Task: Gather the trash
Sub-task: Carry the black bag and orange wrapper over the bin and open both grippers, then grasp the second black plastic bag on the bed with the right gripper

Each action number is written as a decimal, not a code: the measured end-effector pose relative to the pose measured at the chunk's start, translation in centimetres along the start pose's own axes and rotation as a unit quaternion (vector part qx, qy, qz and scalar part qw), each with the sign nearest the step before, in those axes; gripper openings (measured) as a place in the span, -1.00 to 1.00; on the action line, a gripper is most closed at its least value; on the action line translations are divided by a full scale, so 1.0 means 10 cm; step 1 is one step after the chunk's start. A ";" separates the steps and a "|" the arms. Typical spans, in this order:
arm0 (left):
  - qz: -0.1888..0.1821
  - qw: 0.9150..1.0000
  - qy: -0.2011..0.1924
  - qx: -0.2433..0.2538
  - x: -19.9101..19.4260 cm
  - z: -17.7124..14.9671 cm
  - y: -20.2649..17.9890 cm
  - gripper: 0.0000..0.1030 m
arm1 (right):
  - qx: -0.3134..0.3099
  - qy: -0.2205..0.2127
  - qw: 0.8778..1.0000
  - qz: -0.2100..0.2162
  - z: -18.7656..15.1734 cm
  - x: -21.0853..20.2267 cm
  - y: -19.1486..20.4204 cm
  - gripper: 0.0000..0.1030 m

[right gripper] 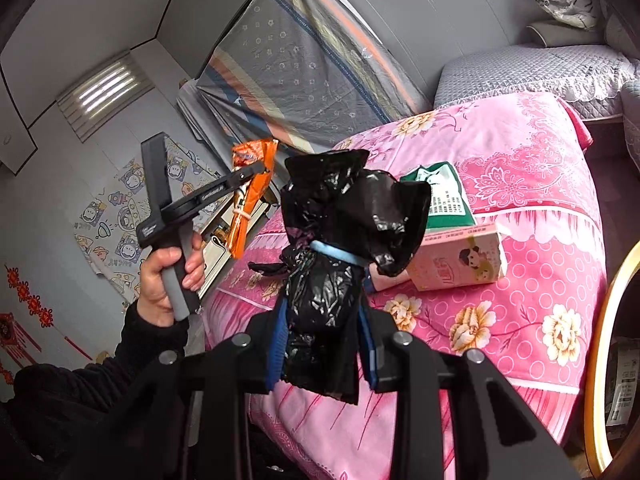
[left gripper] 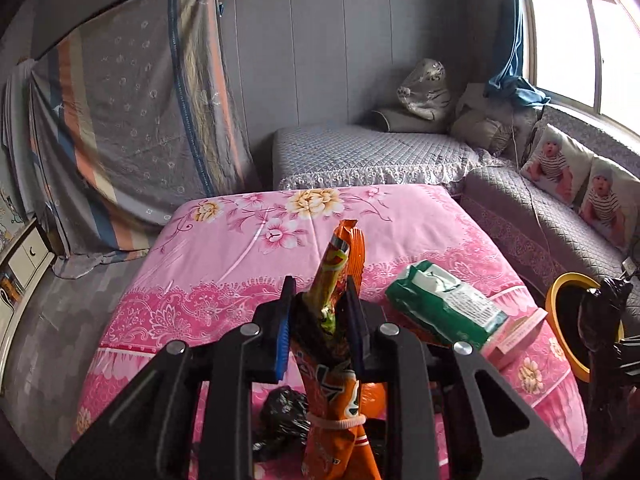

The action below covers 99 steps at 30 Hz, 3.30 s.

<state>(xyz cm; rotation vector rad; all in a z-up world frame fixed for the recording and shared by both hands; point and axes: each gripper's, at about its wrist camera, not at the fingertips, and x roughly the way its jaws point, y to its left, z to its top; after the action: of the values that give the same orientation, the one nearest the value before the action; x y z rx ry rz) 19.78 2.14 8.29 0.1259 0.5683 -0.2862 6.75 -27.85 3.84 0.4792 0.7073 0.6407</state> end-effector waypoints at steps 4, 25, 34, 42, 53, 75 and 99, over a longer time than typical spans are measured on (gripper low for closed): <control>-0.028 0.999 -0.019 0.022 -0.21 -0.01 -0.43 -0.57 | -0.006 -0.038 0.999 -0.026 0.06 -0.29 -0.02 -0.44; -0.163 0.966 -0.077 0.185 -0.24 0.20 -2.88 -0.57 | 0.059 -0.180 0.960 -0.206 -0.18 -1.70 -1.00 -0.44; -0.206 0.953 -0.053 0.217 -0.06 0.00 -3.59 -0.57 | 0.124 -0.168 0.948 -0.239 -0.50 -1.81 -1.55 -0.44; -0.219 0.950 -0.021 0.219 0.17 -0.13 -3.90 -0.56 | 0.177 -0.150 0.940 -0.251 -0.70 -1.83 -1.89 -0.44; -0.264 0.947 0.055 0.173 0.70 -0.21 -4.11 -0.35 | 0.211 -0.121 0.931 -0.271 -0.79 -1.77 -2.08 -0.30; -0.213 0.976 0.003 0.042 0.55 0.02 -2.94 0.84 | 0.189 -0.148 0.933 -0.269 -0.69 -1.90 -1.79 0.27; 0.072 0.986 -0.033 -0.146 -0.67 -1.47 0.57 0.84 | -0.142 0.167 0.975 -0.023 -0.22 1.40 0.63 0.26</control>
<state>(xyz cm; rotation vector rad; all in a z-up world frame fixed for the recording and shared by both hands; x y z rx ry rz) 8.58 12.06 -0.14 -0.1258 0.5263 -0.0649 11.03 -13.40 -0.01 0.0882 0.9232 0.7735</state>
